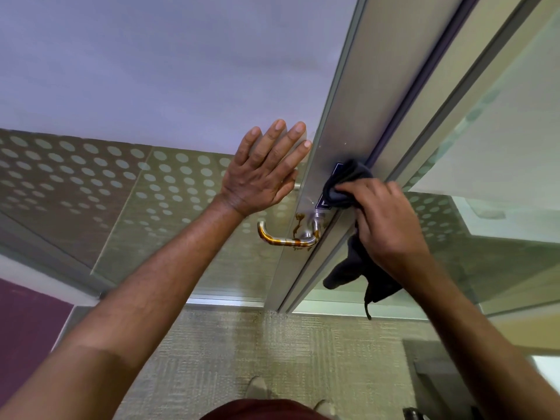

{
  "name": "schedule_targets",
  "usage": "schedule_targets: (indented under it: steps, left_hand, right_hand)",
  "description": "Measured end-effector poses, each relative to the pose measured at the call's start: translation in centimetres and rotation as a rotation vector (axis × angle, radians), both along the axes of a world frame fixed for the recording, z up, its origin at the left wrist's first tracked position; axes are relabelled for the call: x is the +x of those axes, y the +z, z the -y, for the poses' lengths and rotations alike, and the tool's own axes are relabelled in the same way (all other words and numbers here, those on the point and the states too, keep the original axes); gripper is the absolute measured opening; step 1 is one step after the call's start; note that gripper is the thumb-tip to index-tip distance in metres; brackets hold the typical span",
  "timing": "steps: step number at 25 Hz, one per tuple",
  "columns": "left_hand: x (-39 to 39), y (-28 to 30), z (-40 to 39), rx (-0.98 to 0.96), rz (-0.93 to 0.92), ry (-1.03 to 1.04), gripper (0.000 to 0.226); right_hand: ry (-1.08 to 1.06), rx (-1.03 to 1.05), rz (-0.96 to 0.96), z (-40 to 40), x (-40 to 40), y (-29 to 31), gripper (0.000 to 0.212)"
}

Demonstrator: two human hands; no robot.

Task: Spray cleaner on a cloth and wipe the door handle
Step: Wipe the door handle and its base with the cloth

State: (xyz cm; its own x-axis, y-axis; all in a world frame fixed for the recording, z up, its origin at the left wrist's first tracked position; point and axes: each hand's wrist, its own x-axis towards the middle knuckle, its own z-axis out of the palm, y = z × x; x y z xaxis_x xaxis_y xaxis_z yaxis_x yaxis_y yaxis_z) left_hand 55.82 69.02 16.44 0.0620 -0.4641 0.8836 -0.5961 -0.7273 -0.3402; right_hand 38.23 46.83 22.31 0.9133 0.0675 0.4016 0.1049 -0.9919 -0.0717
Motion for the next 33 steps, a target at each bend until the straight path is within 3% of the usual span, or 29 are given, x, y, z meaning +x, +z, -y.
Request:
schedule_targets:
  steps: [4, 10, 12, 16, 23, 27, 30, 33]
  left_hand:
    - [-0.1, -0.1, 0.3, -0.015, -0.006, -0.003, 0.069]
    - [-0.4, 0.4, 0.5, -0.002, -0.005, -0.015, 0.067]
    - [-0.4, 0.5, 0.4, -0.006, -0.009, -0.017, 0.067]
    - [-0.2, 0.3, 0.1, -0.003, -0.019, -0.014, 0.067]
    - [-0.2, -0.3, -0.1, -0.006, -0.030, -0.012, 0.071]
    - [-0.5, 0.1, 0.5, 0.005, -0.037, -0.030, 0.068]
    - [-0.6, 0.3, 0.9, 0.006, -0.030, -0.044, 0.065]
    - [-0.4, 0.0, 0.1, -0.006, -0.033, -0.031, 0.067]
  right_hand:
    - [-0.025, -0.108, 0.143, -1.2, 0.7, -2.9, 0.064]
    - [0.076, -0.418, -0.060, -1.2, 1.3, -7.1, 0.073]
    - [0.065, -0.435, -0.126, -1.5, 1.3, -7.5, 0.080]
    - [0.071, -0.393, -0.151, -2.5, 1.1, -7.3, 0.056]
    - [0.066, -0.554, -0.383, -4.7, 2.9, -7.2, 0.091]
    - [0.039, -0.345, -0.255, -2.8, 1.2, -6.9, 0.085]
    - [-0.043, -0.301, -0.278, -2.4, 0.5, -6.4, 0.110]
    - [0.004, -0.385, -0.274, -4.1, 1.6, -6.1, 0.093]
